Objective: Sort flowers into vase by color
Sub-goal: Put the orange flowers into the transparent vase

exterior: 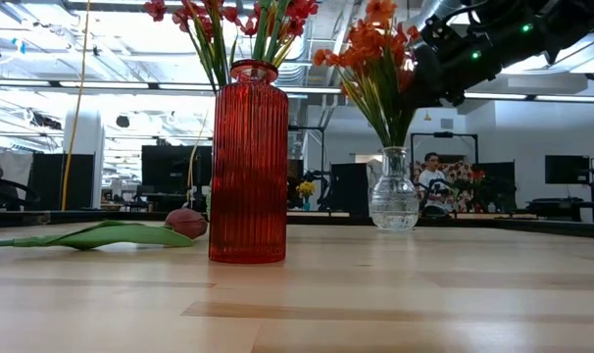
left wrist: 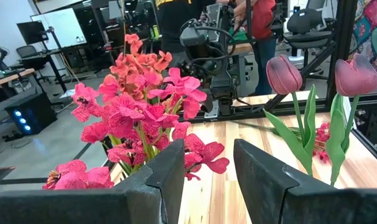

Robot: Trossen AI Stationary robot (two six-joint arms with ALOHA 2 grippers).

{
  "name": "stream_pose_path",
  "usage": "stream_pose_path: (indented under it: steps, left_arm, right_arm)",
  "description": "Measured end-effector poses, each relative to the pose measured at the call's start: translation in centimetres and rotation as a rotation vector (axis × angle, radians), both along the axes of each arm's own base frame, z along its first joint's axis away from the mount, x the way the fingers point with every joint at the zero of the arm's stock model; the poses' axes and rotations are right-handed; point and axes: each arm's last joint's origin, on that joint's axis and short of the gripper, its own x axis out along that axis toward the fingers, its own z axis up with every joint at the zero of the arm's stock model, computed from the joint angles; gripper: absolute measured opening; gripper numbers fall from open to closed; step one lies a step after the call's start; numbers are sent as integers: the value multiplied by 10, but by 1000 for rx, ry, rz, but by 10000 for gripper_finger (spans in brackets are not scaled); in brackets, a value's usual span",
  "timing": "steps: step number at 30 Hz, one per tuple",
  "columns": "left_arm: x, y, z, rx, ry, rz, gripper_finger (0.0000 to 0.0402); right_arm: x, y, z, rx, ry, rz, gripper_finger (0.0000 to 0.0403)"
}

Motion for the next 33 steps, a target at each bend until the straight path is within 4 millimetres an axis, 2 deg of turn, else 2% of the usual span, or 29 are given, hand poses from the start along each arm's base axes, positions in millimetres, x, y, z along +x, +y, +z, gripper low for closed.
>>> stream_pose_path:
  steps: [11,19,25,33]
  left_arm:
    - [0,0,-1,-2,10,1,127]
    - [-1,0,-6,-37,50,-1,127]
    - [-1,-1,-7,-55,64,-29,127]
    - [-1,-1,-8,-62,65,-30,127]
  right_arm:
    - [0,0,0,0,-1,0,65]
    - [0,0,-1,6,10,0,144]
    - [-2,1,-7,108,6,-34,201]
    - [-4,10,-15,144,82,-9,233]
